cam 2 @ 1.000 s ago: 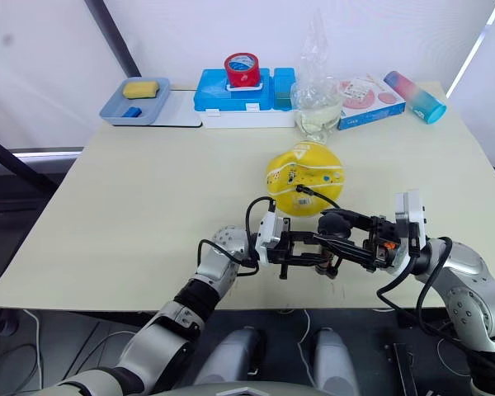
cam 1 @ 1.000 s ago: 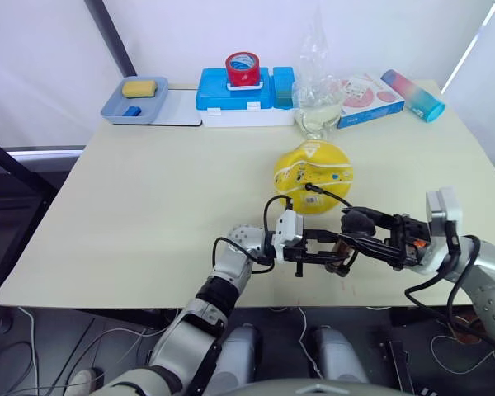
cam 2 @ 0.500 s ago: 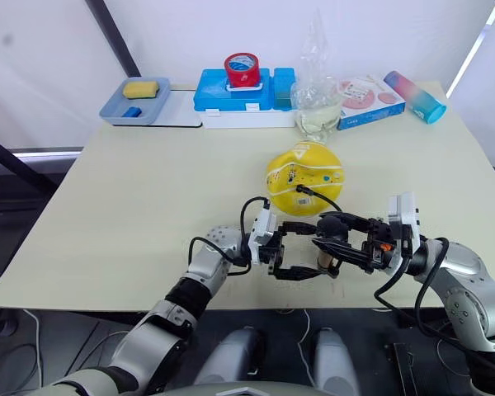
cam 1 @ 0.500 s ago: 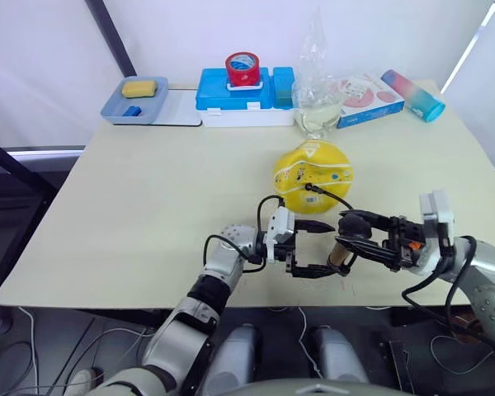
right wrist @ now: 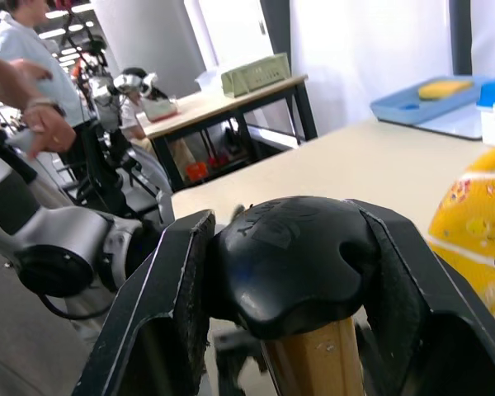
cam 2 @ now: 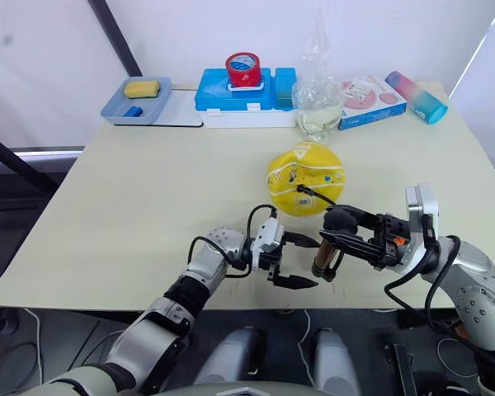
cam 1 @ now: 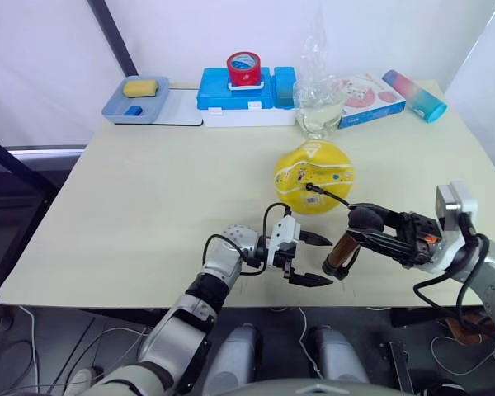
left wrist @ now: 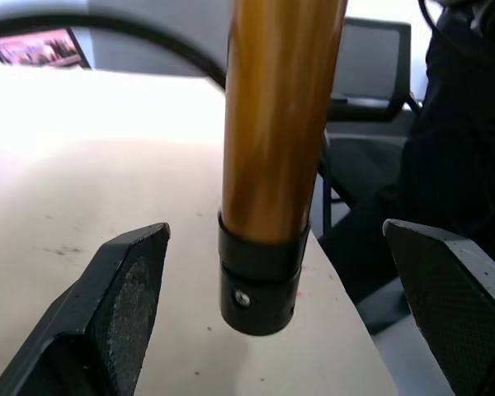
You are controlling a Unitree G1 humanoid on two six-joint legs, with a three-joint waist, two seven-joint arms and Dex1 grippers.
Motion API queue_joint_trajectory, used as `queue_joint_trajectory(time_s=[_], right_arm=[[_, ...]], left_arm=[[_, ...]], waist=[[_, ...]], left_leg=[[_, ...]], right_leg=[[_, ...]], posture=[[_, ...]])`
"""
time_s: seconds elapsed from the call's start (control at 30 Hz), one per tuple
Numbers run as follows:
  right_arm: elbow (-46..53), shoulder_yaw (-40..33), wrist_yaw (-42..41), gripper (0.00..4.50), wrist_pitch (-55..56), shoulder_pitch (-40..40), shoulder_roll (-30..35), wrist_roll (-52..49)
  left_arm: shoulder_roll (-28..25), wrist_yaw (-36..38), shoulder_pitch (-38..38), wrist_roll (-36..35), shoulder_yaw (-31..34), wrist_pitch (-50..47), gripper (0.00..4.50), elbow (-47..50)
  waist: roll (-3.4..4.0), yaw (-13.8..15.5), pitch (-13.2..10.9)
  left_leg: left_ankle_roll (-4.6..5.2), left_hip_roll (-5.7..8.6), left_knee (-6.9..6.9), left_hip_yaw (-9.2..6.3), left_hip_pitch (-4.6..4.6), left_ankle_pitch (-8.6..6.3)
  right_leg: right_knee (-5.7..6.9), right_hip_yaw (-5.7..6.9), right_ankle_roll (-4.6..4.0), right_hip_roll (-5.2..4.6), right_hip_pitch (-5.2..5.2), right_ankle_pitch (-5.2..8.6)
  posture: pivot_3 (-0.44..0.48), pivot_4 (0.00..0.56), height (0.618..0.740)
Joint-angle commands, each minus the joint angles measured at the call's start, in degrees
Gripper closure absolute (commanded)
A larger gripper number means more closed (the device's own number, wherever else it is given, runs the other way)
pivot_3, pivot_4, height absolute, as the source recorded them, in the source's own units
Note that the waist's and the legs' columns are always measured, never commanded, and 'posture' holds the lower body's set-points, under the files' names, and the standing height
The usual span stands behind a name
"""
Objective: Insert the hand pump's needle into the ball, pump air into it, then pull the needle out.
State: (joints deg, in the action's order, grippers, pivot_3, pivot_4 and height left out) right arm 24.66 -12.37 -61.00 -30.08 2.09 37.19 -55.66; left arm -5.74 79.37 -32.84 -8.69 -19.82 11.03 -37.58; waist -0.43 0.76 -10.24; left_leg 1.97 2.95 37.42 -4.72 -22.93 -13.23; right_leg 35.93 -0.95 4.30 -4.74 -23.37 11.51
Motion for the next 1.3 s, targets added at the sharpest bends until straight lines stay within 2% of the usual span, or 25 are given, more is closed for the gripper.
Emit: queue_joint_trajectory(time_s=[0.03, 0.43, 0.5, 0.57, 0.67, 0.7, 0.93, 1.03, 1.3], right_arm=[[2.67, -2.15, -3.00, 2.55, 0.82, -0.80, 1.37, -1.68], [1.71, -2.07, -4.31, 2.55, 1.71, -0.65, 0.80, -0.81], [1.66, -2.01, -4.33, 2.55, 1.78, -0.63, 0.68, -0.68], [1.51, -1.94, -4.45, 2.55, 1.93, -0.60, 0.63, -0.43], [1.14, -1.78, -4.96, 2.55, 2.36, -0.84, 0.61, 0.20], [1.08, -1.71, -5.09, 2.55, 2.54, -0.99, 0.60, 0.37], [0.56, -1.07, -5.33, 2.55, 4.37, -2.66, 0.70, 3.70], [-0.14, -1.72, -3.94, 2.55, 4.85, -3.50, 1.17, 5.52], [-0.97, -6.48, -2.27, 2.55, 1.88, -3.28, 4.02, 2.31]], left_arm=[[0.88, -0.33, -1.27, 1.67, -1.17, -0.42, 0.07, -1.36], [2.10, -0.36, -3.39, 3.49, -1.17, 0.01, 0.07, -5.22], [2.16, -0.20, -3.26, 3.49, -1.15, 0.03, 0.57, -5.12], [2.25, 0.00, -2.96, 3.32, -1.02, -0.06, 1.28, -4.84], [2.43, 0.19, -2.48, 3.10, -0.85, 0.02, 2.94, -4.32], [2.49, 0.27, -2.33, 3.06, -0.78, 0.07, 3.35, -4.17], [3.11, 0.21, -1.89, 3.56, -0.97, 0.94, 3.40, -4.15], [4.08, -3.05, -2.86, 6.15, -1.44, 3.27, 3.40, -7.31], [8.79, -13.35, -7.36, 12.86, -2.20, 10.00, 3.40, -18.89]], waist=[[0.00, -0.01, 0.00], [-0.02, -0.08, -0.01], [-0.02, -0.08, -0.01], [-0.02, -0.07, -0.01], [-0.02, -0.07, -0.01], [-0.02, -0.07, -0.01], [-0.02, -0.03, -0.01], [-0.03, 0.01, -0.01], [-0.05, 0.08, -0.02]], left_leg=[[0.00, 0.00, 0.00, -0.01, -0.01, 0.00], [0.00, -0.02, 0.00, 0.00, -0.01, 0.00], [0.00, -0.02, 0.00, 0.00, -0.01, 0.00], [0.00, -0.02, 0.00, -0.01, -0.01, 0.00], [0.00, -0.02, 0.01, 0.00, -0.01, 0.00], [0.00, -0.02, 0.00, 0.00, -0.01, 0.00], [0.00, -0.02, 0.00, -0.01, -0.01, 0.00], [0.00, -0.02, 0.01, 0.00, 0.00, 0.00], [0.00, 0.01, 0.04, 0.01, -0.03, 0.00]], right_leg=[[0.00, 0.01, 0.00, 0.01, 0.00, 0.00], [0.00, 0.01, 0.01, 0.01, 0.00, 0.00], [0.00, 0.01, 0.01, 0.01, 0.00, 0.00], [0.00, 0.01, 0.01, 0.01, 0.00, 0.00], [0.00, 0.01, 0.02, 0.01, 0.00, 0.00], [0.00, 0.01, 0.02, 0.01, 0.00, 0.00], [0.00, 0.01, 0.01, 0.01, 0.00, 0.00], [0.00, 0.01, 0.02, 0.01, 0.00, 0.00], [0.00, 0.00, 0.10, -0.02, 0.00, -0.02]], posture=[[0.000, 0.150, 0.739], [0.000, 0.150, 0.739], [0.000, 0.150, 0.739], [0.000, 0.150, 0.739], [0.000, 0.150, 0.739], [0.000, 0.150, 0.739], [0.000, 0.150, 0.739], [0.000, 0.150, 0.739], [0.000, 0.150, 0.739]])
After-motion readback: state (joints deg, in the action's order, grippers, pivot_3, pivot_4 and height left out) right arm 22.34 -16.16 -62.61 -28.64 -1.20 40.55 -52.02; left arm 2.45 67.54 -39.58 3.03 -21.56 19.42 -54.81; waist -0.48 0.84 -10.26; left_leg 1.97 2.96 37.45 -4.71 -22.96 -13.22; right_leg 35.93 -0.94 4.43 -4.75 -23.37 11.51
